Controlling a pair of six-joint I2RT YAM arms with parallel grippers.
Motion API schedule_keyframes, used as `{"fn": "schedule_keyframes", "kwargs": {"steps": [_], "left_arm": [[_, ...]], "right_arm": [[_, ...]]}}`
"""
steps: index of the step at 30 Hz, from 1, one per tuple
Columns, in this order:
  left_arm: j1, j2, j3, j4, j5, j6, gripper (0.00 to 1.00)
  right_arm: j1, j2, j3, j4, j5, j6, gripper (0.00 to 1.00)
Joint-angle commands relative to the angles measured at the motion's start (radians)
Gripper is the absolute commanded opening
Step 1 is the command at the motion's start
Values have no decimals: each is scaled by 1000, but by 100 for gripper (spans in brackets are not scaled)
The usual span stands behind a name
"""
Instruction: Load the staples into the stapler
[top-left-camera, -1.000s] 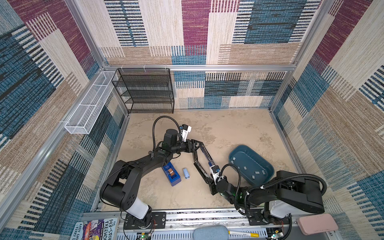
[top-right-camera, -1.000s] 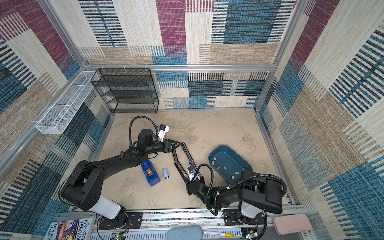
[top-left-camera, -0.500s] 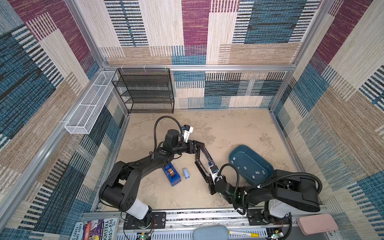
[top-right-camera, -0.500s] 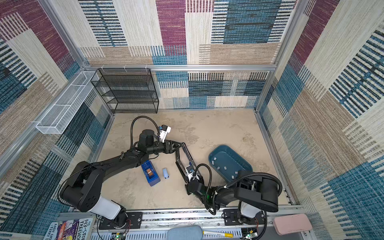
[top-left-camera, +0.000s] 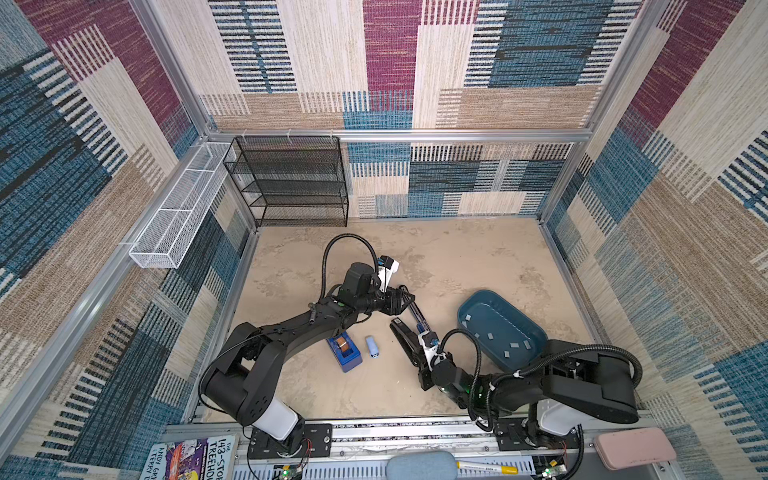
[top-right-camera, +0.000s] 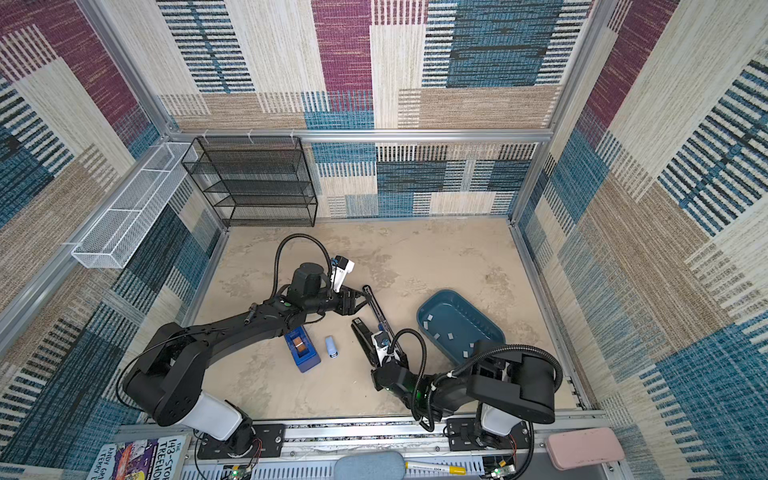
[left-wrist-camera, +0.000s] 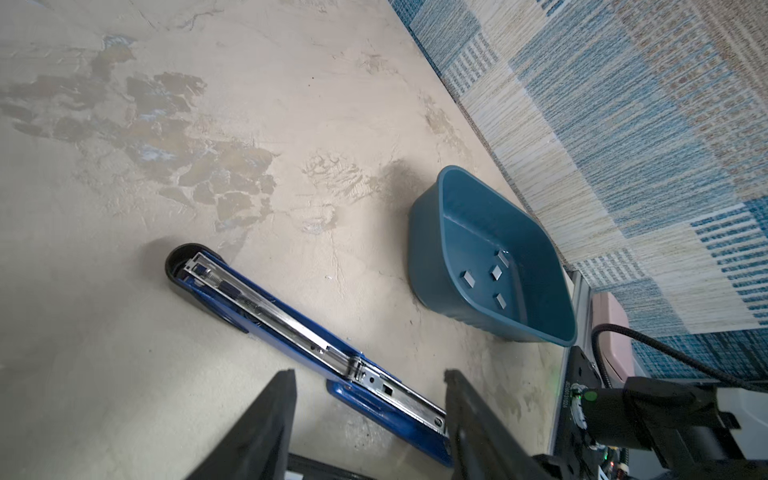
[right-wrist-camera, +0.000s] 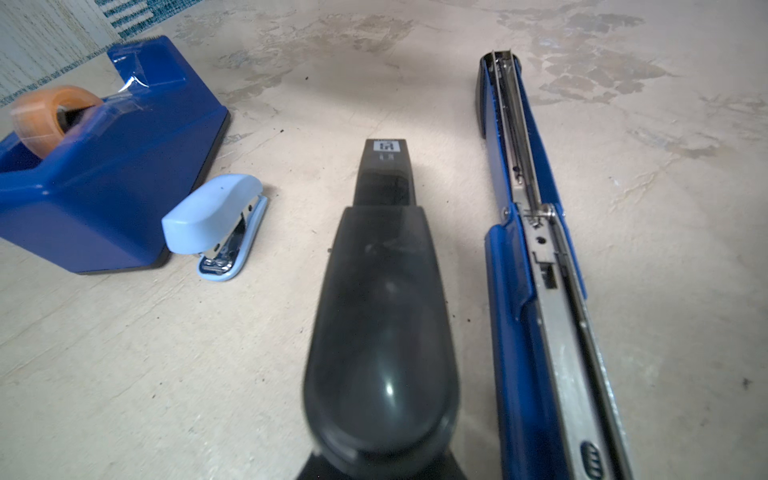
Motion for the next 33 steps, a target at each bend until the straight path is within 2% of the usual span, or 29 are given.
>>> {"fn": "schedule_keyframes", "kwargs": {"steps": [1, 4, 8, 11, 15, 19, 25, 28, 33], "left_arm": [[1, -7, 13, -14, -28, 49, 61], [2, -26, 8, -19, -44, 54, 61], [2, -44, 0, -22, -67, 54, 61], [3, -44, 5, -25, -71, 47, 61], [4, -35, 13, -31, -72, 40, 61], [3, -32, 20, -39, -76, 36, 60], [3, -14, 35, -66, -116, 28, 60], [3, 0, 53, -92, -132, 28, 60], [3, 9, 65, -114, -149, 27, 60]], "right_arm": [[1, -1, -1, 54, 11, 12, 2], [1, -12, 2, 39, 11, 8, 4], [1, -67, -3, 3, 5, 9, 23], [1, -122, -12, -25, 2, 11, 31], [1, -213, -28, -76, -8, 14, 48], [1, -321, -45, -135, -17, 23, 55], [1, -432, -23, -232, -40, 30, 48], [1, -383, 50, -307, -60, 37, 42], [2, -230, 129, -352, -30, 68, 33]]}}
